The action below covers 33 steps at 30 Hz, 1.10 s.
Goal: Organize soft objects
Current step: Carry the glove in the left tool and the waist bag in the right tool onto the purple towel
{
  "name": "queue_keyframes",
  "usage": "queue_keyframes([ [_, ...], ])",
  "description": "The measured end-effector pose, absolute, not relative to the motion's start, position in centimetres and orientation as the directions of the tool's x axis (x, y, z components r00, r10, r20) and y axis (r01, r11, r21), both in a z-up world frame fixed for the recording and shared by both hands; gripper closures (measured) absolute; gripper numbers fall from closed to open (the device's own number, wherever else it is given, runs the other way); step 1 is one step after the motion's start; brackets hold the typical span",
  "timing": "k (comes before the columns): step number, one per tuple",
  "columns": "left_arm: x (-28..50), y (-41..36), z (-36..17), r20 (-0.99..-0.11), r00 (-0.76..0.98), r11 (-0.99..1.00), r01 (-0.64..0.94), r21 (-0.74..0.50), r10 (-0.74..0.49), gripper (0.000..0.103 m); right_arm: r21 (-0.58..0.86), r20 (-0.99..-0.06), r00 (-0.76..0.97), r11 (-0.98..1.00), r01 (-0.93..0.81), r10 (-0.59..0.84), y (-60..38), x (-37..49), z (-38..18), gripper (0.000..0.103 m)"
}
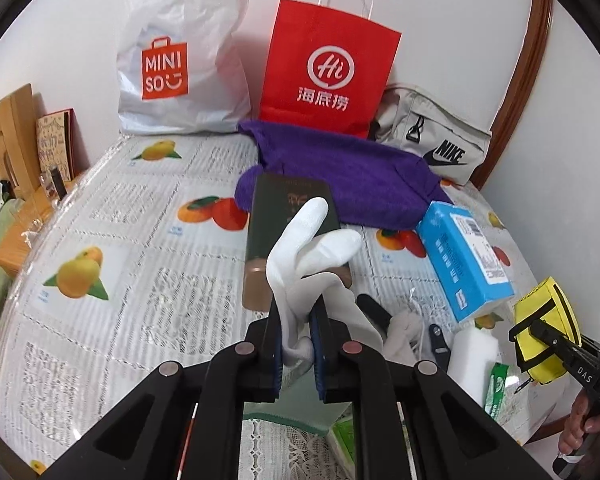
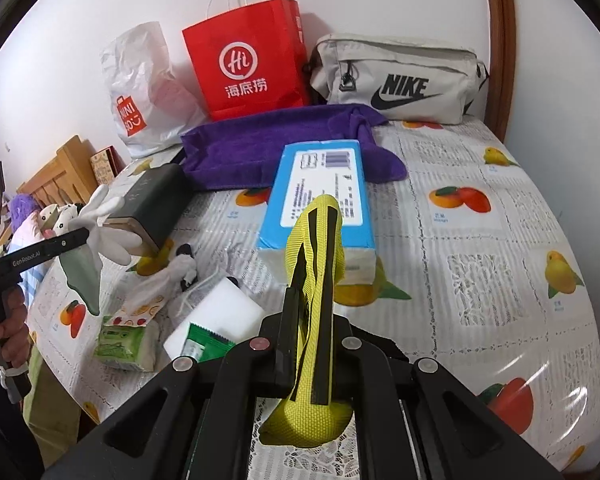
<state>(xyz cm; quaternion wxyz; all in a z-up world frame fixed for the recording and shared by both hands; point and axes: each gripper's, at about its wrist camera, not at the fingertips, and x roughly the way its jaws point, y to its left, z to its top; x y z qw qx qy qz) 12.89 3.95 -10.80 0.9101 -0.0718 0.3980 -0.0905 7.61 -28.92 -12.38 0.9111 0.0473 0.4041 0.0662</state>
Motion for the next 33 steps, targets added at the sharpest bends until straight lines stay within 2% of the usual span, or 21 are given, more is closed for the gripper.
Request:
queue_keyframes([
  [15,13.8,3.8,-6.5,-0.690,0.698,0.982,0.110,-0.156,-0.188,0.092,0.170,-0.680,0.698,0.974,-0.147,0.224,-28.7,9.4,-7.9,0.097],
  [33,22.6,2.0,-4.9,-0.706,0.689,0.987,0.105,-0.125,-0.163,0.091,0.207,-0.655,0.697,0.956,-0.207,0.293,-28.9,21.2,-5.6,0.097],
])
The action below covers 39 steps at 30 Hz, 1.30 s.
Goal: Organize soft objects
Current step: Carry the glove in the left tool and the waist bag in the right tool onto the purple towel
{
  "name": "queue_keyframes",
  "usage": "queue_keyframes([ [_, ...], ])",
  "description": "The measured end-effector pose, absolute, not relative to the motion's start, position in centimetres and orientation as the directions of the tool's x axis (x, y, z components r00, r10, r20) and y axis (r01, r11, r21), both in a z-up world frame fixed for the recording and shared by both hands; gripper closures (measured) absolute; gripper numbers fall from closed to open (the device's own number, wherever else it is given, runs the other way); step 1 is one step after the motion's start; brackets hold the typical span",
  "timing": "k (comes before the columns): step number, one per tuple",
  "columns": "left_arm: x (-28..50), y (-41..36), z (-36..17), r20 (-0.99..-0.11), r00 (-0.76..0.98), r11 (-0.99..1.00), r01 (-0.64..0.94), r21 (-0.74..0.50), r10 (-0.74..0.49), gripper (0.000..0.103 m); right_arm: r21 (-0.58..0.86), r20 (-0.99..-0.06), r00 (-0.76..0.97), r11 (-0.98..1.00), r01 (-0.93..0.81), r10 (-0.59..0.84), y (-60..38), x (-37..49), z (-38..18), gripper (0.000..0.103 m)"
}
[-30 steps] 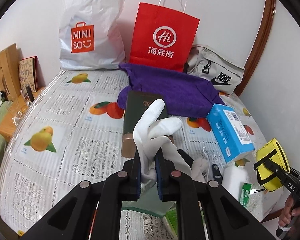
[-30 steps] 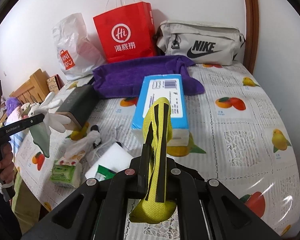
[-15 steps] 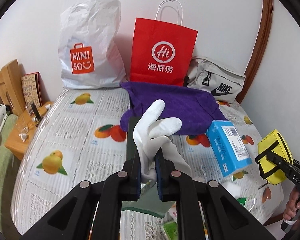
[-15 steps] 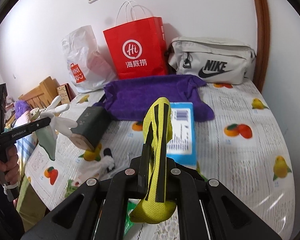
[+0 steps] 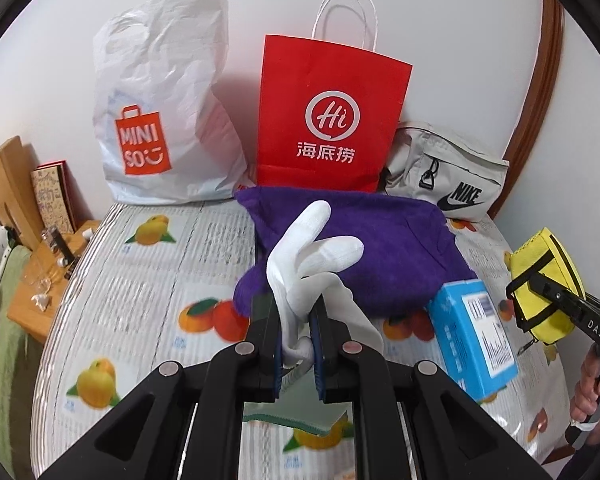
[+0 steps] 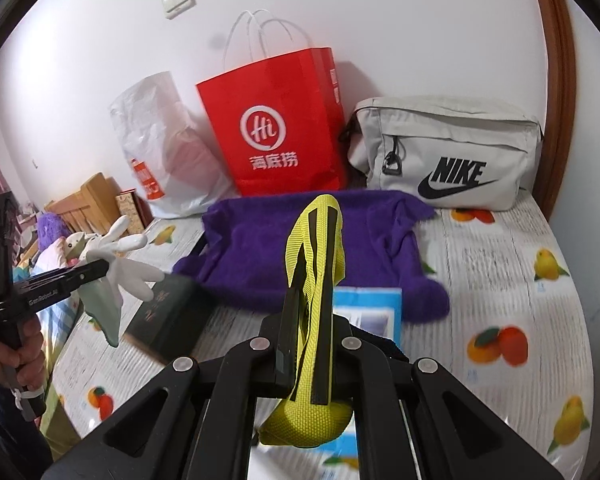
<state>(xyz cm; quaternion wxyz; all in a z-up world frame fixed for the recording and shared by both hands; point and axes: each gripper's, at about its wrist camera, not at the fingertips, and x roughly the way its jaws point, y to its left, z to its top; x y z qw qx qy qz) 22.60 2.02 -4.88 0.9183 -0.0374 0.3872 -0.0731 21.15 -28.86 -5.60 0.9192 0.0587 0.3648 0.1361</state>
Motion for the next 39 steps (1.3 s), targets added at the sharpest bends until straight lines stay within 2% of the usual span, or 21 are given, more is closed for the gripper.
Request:
queue_keyframes([
  [20,34.0,-0.9,-7.5,-0.730,0.648,0.976,0.139,-0.167,-0.217,0.091,0.236,-0.685,0.658,0.950,-0.205,0.313,-29.6,33.6,-8.5,0.097],
  [39,42.0,-2.1,-13.3,-0.820,0.549,0.987,0.097,-0.129,-0.161,0.091,0.250,-0.790,0.505,0.935,-0.252,0.348,-28.3,39.7,-13.9,0.097],
])
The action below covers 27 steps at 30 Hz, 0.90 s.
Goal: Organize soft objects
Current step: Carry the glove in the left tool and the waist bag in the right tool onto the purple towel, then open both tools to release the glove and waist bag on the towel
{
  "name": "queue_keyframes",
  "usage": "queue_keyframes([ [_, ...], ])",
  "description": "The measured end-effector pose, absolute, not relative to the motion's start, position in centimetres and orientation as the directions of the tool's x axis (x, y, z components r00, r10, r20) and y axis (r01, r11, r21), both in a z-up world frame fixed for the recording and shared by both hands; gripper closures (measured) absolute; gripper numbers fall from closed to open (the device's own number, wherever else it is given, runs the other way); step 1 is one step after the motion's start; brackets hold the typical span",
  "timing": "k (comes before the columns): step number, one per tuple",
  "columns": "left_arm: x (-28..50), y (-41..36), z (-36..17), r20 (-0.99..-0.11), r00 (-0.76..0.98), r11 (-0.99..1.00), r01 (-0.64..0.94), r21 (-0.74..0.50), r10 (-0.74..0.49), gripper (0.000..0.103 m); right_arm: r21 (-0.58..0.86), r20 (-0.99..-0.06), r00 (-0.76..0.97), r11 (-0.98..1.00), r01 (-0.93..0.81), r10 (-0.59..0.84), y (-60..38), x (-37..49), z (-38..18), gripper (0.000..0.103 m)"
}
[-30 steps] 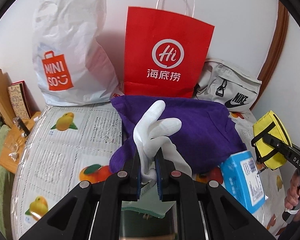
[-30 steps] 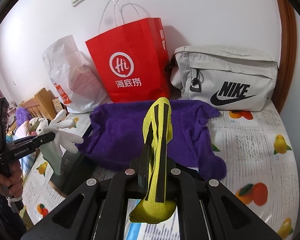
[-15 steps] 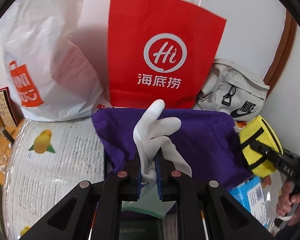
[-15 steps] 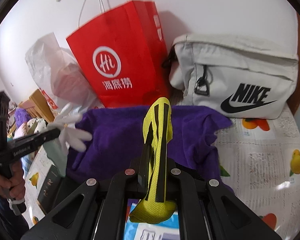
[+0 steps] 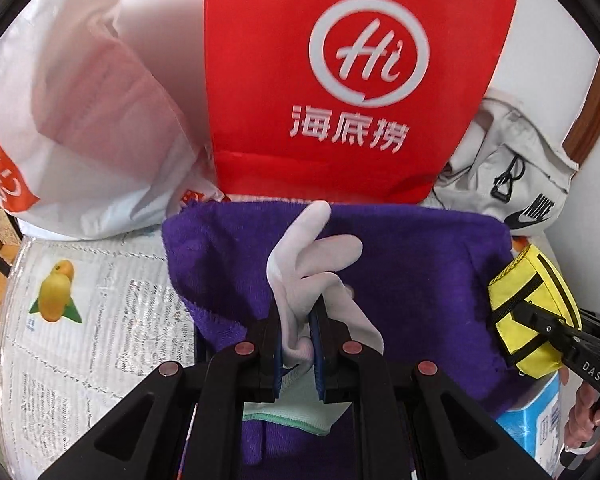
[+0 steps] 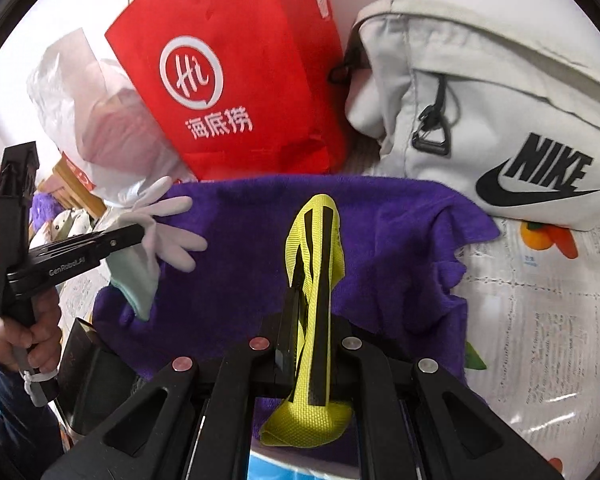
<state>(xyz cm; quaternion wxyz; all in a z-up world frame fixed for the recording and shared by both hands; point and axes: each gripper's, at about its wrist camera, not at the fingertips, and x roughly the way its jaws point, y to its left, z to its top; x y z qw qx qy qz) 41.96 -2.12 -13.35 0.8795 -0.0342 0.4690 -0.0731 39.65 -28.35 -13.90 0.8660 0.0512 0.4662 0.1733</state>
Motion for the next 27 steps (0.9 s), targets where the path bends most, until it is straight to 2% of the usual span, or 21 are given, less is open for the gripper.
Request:
queue_keyframes([
  [11,43.4,-2.0,-14.4,-0.845,0.511,0.988,0.082,-0.133,-0.157,0.086,0.235,-0.831,0.459,0.946,-0.221,0.314,-28.7,41.1,-15.6,0.091],
  [12,43.3,-1.9,-14.4,-0.844,0.511,0.987,0.081,-0.139,-0.161,0.085,0.231,-0.833,0.458,0.947,-0.223,0.311,-28.8,41.2,-15.6,0.086],
  [13,43.2,-1.9,-14.4,-0.844,0.512,0.987,0.080,-0.142,-0.163,0.079,0.224,-0.835,0.457,0.948,-0.227,0.307,-28.7,41.2,-15.6,0.083],
  [15,43.0,-1.9,-14.1,-0.845,0.511,0.988,0.078,-0.134,-0.155,0.061,0.196,-0.839,0.463,0.952,-0.237,0.287,-28.7,41.0,-15.3,0.061],
  [18,42.4,-2.0,-13.5,-0.841,0.519,0.989,0.085,-0.123,-0.150,0.053,0.149,-0.825,0.506,0.960,-0.236,0.252,-28.9,40.2,-14.3,0.045],
  [20,42.1,-2.0,-13.1,-0.845,0.517,0.991,0.080,-0.106,-0.132,0.047,0.128,-0.818,0.526,0.965,-0.228,0.232,-29.3,39.8,-13.6,0.041],
  [22,41.3,-2.0,-12.5,-0.846,0.519,0.993,0.077,-0.093,-0.120,0.046,0.109,-0.806,0.552,0.971,-0.212,0.211,-29.8,39.3,-12.8,0.039],
  [24,40.6,-1.9,-11.9,-0.844,0.523,0.993,0.078,-0.090,-0.118,0.041,0.103,-0.799,0.568,0.976,-0.193,0.197,-30.4,38.6,-12.1,0.031],
  [27,38.8,-1.6,-10.5,-0.832,0.545,0.995,0.064,-0.078,-0.100,0.031,0.096,-0.785,0.597,0.984,-0.152,0.169,-31.1,37.3,-10.9,0.026],
])
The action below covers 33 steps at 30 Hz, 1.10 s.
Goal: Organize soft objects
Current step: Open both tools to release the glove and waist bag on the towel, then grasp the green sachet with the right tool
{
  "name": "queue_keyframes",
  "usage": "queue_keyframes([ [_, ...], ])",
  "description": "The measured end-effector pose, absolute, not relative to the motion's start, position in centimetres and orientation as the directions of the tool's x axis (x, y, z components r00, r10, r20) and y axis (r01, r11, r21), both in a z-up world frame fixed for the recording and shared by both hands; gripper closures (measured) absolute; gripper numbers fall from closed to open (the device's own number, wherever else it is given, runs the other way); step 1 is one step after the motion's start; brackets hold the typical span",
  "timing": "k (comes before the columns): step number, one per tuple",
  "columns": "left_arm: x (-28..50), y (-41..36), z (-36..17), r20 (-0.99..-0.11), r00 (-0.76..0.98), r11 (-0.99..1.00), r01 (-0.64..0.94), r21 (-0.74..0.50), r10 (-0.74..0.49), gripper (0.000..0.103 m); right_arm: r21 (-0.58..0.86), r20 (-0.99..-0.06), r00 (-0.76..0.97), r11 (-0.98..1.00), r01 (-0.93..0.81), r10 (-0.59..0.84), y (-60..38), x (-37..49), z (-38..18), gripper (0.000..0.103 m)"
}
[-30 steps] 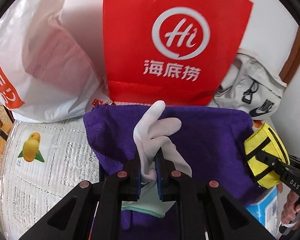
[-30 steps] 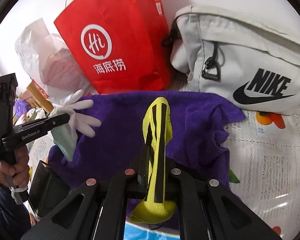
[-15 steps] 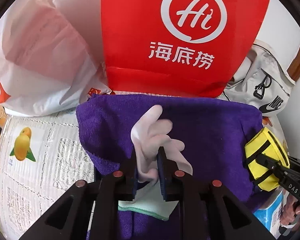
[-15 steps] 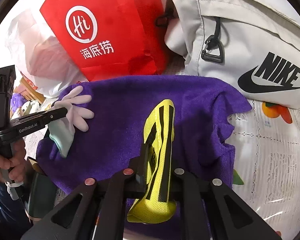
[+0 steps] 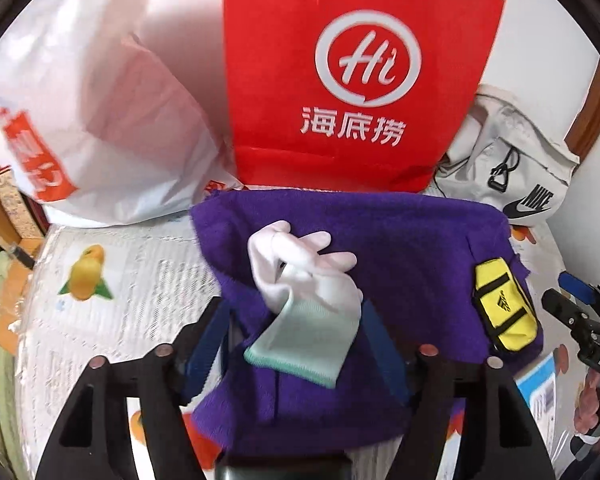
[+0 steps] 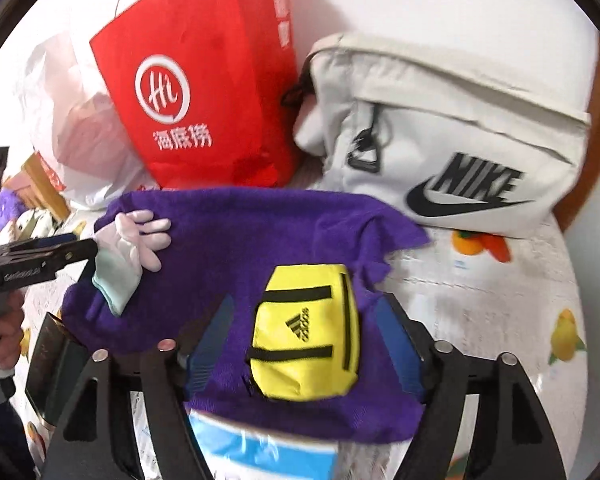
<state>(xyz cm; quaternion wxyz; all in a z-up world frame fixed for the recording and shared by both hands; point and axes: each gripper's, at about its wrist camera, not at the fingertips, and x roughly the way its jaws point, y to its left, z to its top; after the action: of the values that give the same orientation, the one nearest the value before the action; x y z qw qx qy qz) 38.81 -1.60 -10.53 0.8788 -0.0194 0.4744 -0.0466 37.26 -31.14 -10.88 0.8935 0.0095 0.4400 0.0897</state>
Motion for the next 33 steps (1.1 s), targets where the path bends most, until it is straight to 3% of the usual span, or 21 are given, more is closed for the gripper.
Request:
queue_keyframes([
  [5,35.4,-1.1,-8.8,-0.832,0.551,0.998,0.041,-0.048,-0.063,0.027,0.040,-0.767,0.635,0.994,-0.101,0.096,-31.2,33.8,-8.8,0.016],
  [11,29.5,0.3,-7.1,-0.767,0.631,0.992,0.044,-0.119,-0.120,0.027,-0.030,-0.747,0.661,0.990,-0.139,0.070,-29.8,28.1,-7.0,0.016],
  [20,22.1,0.5,-7.2,-0.795,0.596,0.993,0.046,-0.109,-0.115,0.027,0.097,-0.751,0.636,0.982,-0.160,0.177,-28.3,17.8,-7.1,0.016],
  [33,13.9,1.0,-8.6,-0.787,0.604,0.991,0.041,-0.124,-0.123,0.027,0.261,-0.806,0.541,0.965,-0.038,0.239,-28.1,4.9,-13.0,0.016],
])
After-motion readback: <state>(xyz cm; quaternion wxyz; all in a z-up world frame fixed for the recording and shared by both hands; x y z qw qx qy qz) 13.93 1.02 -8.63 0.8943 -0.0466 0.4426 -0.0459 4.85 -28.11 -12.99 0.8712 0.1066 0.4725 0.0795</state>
